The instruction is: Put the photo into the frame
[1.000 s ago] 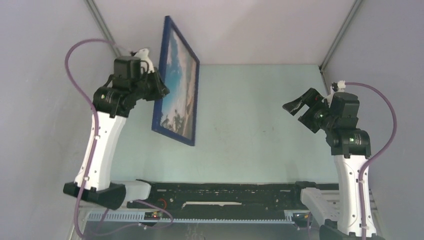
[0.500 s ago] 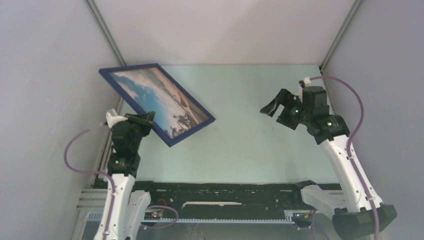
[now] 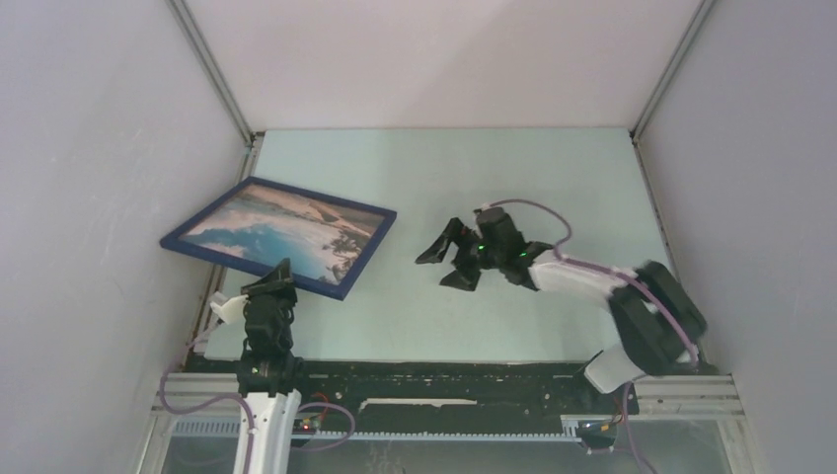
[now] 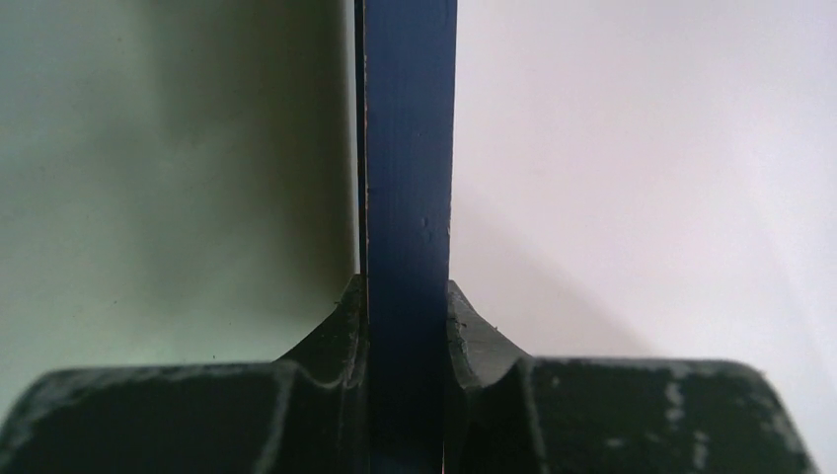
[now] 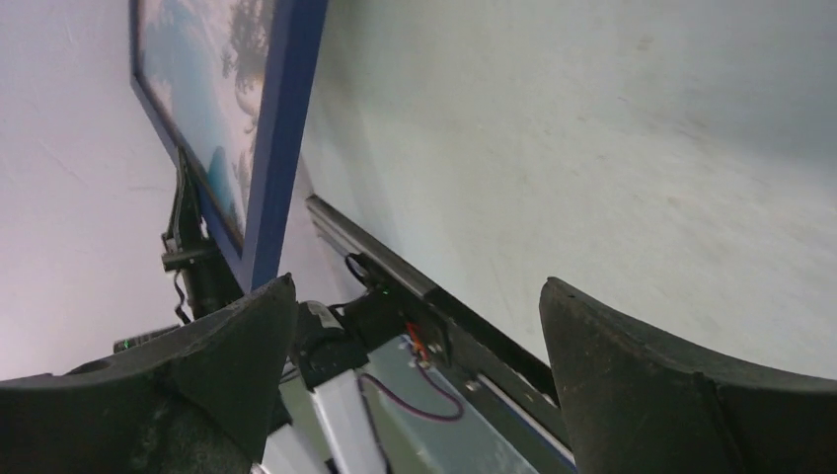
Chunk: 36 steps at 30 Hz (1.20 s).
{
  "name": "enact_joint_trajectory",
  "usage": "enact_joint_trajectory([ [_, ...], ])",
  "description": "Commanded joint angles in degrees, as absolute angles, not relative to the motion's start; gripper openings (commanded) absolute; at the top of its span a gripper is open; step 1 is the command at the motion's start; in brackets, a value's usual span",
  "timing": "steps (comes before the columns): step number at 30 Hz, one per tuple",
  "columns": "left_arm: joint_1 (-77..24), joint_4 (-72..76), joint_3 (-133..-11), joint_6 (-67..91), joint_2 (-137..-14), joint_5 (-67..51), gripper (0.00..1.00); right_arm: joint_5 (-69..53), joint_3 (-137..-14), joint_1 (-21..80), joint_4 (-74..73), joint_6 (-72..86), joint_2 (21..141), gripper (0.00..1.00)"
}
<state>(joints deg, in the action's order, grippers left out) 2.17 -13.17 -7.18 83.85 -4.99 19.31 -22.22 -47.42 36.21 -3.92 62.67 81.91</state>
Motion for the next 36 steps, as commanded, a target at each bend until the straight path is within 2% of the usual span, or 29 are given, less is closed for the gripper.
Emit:
enact_joint_trajectory([
  [1, 2.37, -3.51, -8.9, 91.66, 1.83, 19.93, 0.0, -26.59, -47.02, 41.87, 32.47, 80.73, 94.06, 1.0],
  [7, 2.37, -5.68, -5.71, 93.94, 6.63, 18.84, 0.0, -24.88, -48.41, 46.58, 65.26, 98.96, 116.06, 0.99],
  [9, 2.37, -5.82, -5.38, 94.42, 6.69, 18.45, 0.0, -24.25, -50.45, 47.7, 70.61, 103.17, 120.98, 0.97],
  [13, 2.4, -4.8, -4.67, 94.85, 5.2, 16.84, 0.0, -22.03, -52.29, 49.08, 74.29, 105.0, 124.59, 0.93],
  [17, 2.38, -3.75, -4.74, 93.49, 3.54, 16.06, 0.0, -20.06, -49.93, 48.89, 75.31, 102.48, 122.77, 0.97],
  [20, 2.37, -2.95, -4.42, 93.04, 1.92, 13.98, 0.0, -23.14, -52.16, 47.79, 67.1, 99.99, 121.6, 0.99],
  [23, 2.38, -1.7, -3.7, 93.4, 1.94, 13.3, 0.0, -21.54, -53.86, 47.96, 64.51, 99.83, 121.74, 0.98],
  [30, 2.42, -1.42, -3.37, 92.49, 3.53, 13.75, 0.0, -20.22, -62.91, 49.11, 59.48, 100.95, 124.53, 0.77],
  [34, 2.31, -2.17, -3.55, 92.52, 3.69, 13.2, 0.01, -18.34, -63.28, 49.12, 57.74, 102.55, 124.09, 0.49],
  [36, 2.37, -2.47, -3.72, 93.13, 3.73, 13.13, 0.09, -17.74, -63.0, 49.13, 56.06, 104.43, 124.12, 0.32],
])
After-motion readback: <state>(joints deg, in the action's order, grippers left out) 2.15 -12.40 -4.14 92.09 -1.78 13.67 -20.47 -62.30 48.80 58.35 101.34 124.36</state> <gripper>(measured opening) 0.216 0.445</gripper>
